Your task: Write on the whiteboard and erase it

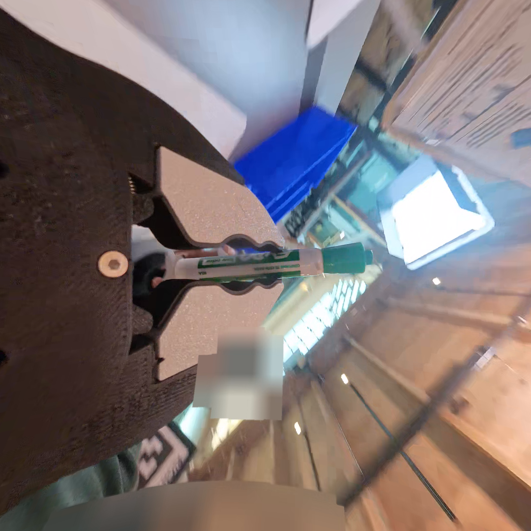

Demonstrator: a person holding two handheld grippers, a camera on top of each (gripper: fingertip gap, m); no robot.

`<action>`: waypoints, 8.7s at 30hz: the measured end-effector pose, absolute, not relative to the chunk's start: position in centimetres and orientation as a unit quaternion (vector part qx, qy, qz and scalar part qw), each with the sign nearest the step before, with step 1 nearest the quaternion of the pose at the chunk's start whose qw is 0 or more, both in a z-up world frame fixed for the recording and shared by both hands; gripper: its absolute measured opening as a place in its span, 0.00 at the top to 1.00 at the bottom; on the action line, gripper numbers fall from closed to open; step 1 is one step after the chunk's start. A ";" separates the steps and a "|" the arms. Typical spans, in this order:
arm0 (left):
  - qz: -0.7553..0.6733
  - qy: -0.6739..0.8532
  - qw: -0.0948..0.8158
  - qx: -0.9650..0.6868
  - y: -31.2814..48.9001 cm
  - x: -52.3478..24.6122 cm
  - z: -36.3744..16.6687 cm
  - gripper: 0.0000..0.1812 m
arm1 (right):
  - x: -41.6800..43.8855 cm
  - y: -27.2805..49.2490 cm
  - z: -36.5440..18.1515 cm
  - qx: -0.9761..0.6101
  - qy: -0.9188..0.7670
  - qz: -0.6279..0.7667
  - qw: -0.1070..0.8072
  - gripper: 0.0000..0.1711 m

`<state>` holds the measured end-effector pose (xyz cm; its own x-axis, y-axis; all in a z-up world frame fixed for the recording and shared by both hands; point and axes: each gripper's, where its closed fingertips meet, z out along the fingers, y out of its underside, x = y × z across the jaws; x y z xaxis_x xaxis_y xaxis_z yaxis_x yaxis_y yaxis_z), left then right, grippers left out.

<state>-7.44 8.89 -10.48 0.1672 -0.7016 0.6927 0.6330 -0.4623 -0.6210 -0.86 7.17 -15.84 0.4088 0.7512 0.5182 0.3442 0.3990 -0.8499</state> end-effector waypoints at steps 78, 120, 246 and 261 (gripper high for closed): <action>-0.742 0.157 0.231 -0.609 0.3 -0.1 -18.3 0.89 | -2.2 0.3 -18.6 -0.522 -0.550 0.420 0.498 0.81; -0.277 0.342 0.532 -0.724 1.9 -10.7 -21.2 0.89 | -6.3 5.0 -24.3 -0.608 -0.673 0.253 0.337 0.80; -0.181 0.303 0.516 -0.781 3.2 -16.2 -22.3 0.89 | -2.8 6.7 -26.9 -0.609 -0.770 0.087 0.171 0.80; -0.171 0.319 0.500 -0.787 3.1 -16.2 -23.1 0.89 | -4.2 11.6 -27.5 -0.620 -0.756 0.066 0.198 0.80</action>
